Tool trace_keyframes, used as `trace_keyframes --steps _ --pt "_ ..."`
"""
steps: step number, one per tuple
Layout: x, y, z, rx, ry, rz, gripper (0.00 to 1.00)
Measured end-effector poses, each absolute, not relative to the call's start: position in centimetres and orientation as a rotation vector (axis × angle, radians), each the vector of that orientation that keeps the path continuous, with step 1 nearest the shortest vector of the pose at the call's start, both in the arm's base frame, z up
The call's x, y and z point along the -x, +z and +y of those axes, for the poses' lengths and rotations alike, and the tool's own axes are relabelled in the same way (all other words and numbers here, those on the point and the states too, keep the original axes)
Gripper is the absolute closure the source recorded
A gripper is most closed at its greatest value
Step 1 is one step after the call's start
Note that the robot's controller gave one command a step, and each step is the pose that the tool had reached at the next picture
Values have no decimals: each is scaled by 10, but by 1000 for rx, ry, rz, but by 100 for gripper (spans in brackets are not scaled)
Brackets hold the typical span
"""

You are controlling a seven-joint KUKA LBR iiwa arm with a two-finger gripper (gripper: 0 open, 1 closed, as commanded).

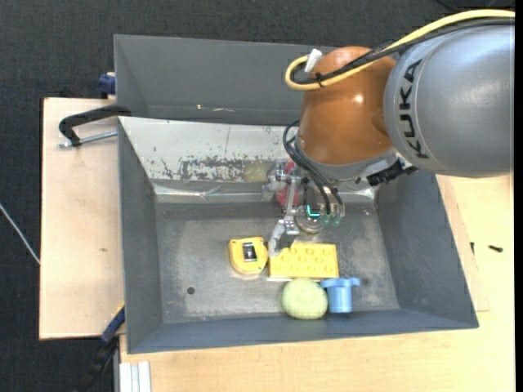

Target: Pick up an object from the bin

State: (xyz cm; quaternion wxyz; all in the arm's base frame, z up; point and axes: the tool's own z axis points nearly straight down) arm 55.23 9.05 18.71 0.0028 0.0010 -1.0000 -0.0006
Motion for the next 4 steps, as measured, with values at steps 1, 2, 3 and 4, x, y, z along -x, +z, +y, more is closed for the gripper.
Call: trace_keyframes --steps 1,2,3,4 --pt "-553 191 90 -1 -3 -3143 0" --pt "-544 142 53 -94 -4 -3149 0" --pt "-531 76 65 -157 -2 -3137 100" --pt "-531 76 65 -156 -2 -3137 100"
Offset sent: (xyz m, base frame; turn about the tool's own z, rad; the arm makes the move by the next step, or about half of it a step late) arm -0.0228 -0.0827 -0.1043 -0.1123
